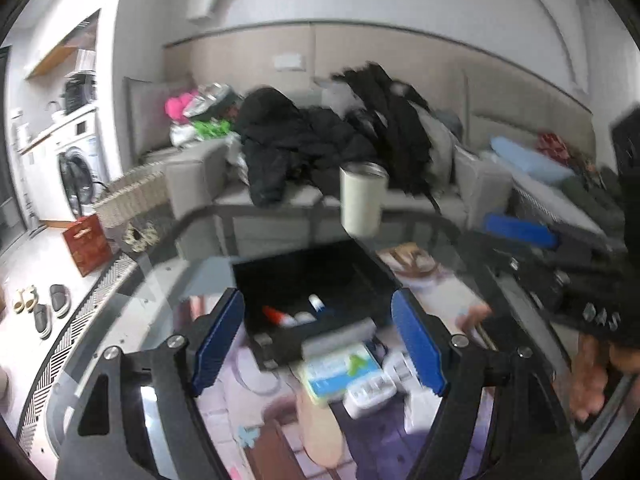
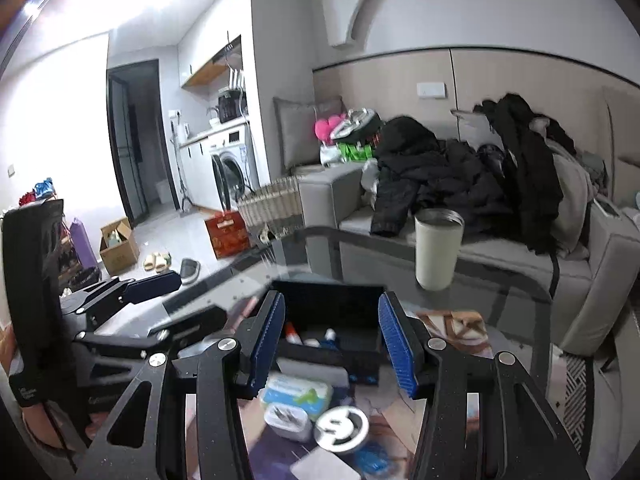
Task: Organize rigid objects
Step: 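Withdraw both grippers from the box toward the remaining items, then grasp the white adapter with the left gripper while the right grasps the square white adapter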
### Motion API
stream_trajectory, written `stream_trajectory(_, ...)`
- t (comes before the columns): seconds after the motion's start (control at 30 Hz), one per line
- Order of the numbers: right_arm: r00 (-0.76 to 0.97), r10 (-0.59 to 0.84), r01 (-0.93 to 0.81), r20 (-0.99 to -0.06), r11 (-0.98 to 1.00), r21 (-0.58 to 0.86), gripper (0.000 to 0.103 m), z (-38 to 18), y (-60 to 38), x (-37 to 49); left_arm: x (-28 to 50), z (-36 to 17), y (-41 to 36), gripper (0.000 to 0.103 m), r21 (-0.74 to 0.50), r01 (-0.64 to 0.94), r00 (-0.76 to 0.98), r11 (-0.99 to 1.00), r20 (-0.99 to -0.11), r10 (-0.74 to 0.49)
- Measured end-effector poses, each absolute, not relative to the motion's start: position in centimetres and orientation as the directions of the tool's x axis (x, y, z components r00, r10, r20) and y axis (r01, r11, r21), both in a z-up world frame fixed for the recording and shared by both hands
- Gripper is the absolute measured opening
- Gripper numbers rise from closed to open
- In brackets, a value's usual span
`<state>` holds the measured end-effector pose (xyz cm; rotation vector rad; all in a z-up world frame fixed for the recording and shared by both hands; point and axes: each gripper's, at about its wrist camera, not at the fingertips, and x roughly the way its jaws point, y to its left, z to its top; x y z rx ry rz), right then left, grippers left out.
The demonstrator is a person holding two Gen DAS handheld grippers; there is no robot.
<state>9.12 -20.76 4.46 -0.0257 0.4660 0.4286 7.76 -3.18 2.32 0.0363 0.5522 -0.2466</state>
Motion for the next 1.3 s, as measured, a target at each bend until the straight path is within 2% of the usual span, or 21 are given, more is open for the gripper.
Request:
stream_trajectory(0.13,0.754,0.382,-0.400,-0.535,0.912,0.087,0.050,2.2,-21.9,10.0,8.4,-0.6,-5.9,0.077,0.041,0.391,0.744,0.920,-0.602,-0.289)
stream_trajectory(0.23,0.722,0.368,-0.408,-0.586,0.910,0.070,0.050,0.5,-22.4,10.1,9.1,-3.1,-7.1,0.077,0.082,0.448,0.700,0.890,-0.651,-0.292)
stream_trajectory(0.5,0.589,0.347,-0.429,-0.730,0.900,0.081,0.050,-4.8,-22.9,10.4,10.7,-7.1,-8.3,0.074,0.081,0.488,0.615,0.869,-0.738,-0.277)
stream_trajectory(0.57,0.568,0.345,-0.441,-0.747,0.894,0.078,0.050,-5.6,-22.7,10.3,11.0,-7.3,-8.7,0.060,0.059,0.494,0.594,0.868,-0.751,-0.287)
stream_trajectory(0.63,0.548,0.346,-0.449,-0.761,0.890,0.081,0.050,-6.2,-22.4,10.2,11.5,-7.7,-9.2,0.041,0.031,0.512,0.558,0.859,-0.772,-0.305)
stream_trajectory(1.1,0.418,0.360,-0.518,-0.834,0.849,0.107,0.050,-9.3,-20.1,9.8,7.9,-7.8,-5.2,0.041,-0.022,0.412,0.524,0.911,-0.812,-0.257)
stream_trajectory(1.3,0.357,0.376,-0.551,-0.855,0.824,0.132,0.050,-9.4,-18.3,9.0,6.2,-7.7,-3.0,0.043,-0.065,0.413,0.507,0.908,-0.812,-0.289)
